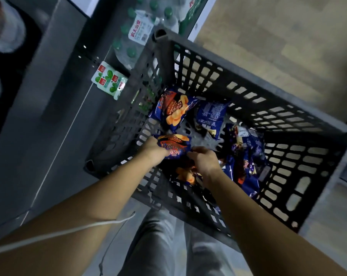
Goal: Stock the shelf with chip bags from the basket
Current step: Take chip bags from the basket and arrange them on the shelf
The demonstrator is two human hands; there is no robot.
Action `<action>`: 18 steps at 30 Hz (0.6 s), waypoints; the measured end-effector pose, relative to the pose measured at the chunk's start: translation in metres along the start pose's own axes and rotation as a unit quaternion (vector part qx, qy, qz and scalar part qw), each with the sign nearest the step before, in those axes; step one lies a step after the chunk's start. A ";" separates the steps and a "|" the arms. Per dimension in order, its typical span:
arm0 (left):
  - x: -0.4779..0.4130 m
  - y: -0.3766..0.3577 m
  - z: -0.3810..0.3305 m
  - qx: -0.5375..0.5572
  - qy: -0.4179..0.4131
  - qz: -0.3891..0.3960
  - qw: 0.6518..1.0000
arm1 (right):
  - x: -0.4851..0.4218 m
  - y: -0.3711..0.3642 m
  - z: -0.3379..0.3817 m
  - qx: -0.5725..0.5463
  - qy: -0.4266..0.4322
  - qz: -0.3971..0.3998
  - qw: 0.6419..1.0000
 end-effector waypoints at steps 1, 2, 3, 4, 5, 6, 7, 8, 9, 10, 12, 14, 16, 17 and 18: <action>0.007 0.003 -0.004 0.010 -0.011 0.003 1.000 | 0.006 0.002 0.005 -0.007 0.006 -0.002 1.000; 0.013 0.006 -0.008 0.020 -0.020 0.002 1.000 | 0.013 0.004 0.010 -0.018 0.011 0.000 1.000; 0.021 0.010 -0.011 0.029 -0.028 0.001 0.999 | 0.021 0.005 0.015 -0.027 0.017 0.003 0.999; 0.029 0.013 -0.015 0.038 -0.035 0.000 0.999 | 0.029 0.006 0.021 -0.032 0.024 0.007 0.999; 0.038 0.017 -0.018 0.049 -0.043 -0.003 0.998 | 0.038 0.007 0.027 -0.040 0.034 0.010 0.999; 0.048 0.021 -0.022 0.066 -0.049 -0.010 0.997 | 0.046 0.009 0.033 -0.050 0.043 0.012 0.998; 0.059 0.027 -0.025 0.086 -0.054 -0.019 0.995 | 0.054 0.010 0.039 -0.062 0.055 0.016 0.996; 0.069 0.033 -0.026 0.107 -0.058 -0.033 0.992 | 0.063 0.011 0.047 -0.071 0.069 0.019 0.995; 0.080 0.040 -0.029 0.123 -0.064 -0.048 0.989 | 0.072 0.013 0.055 -0.077 0.085 0.023 0.993; 0.091 0.046 -0.031 0.136 -0.069 -0.060 0.987 | 0.082 0.014 0.063 -0.080 0.099 0.027 0.991; 0.116 0.057 -0.037 0.166 -0.083 -0.072 0.980 | 0.102 0.017 0.079 -0.086 0.120 0.038 0.988; 0.142 0.069 -0.047 0.198 -0.110 -0.089 0.970 | 0.123 0.019 0.093 -0.078 0.139 0.050 0.986; 0.173 0.085 -0.060 0.220 -0.142 -0.112 0.959 | 0.145 0.020 0.111 -0.077 0.161 0.062 0.982; 0.188 0.094 -0.066 0.232 -0.159 -0.120 0.952 | 0.156 0.019 0.120 -0.087 0.171 0.070 0.979; 0.204 0.103 -0.072 0.247 -0.176 -0.126 0.945 | 0.169 0.018 0.131 -0.098 0.183 0.083 0.975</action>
Point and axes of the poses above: each hand's wrist, its own x-axis away from the middle knuckle, its own y-axis out of the back of the hand, z = x × y, the point moved 10 cm from there along -x, towards the middle knuckle, and after that the axes turned 14 degrees about -x, right-handed, at the moved point
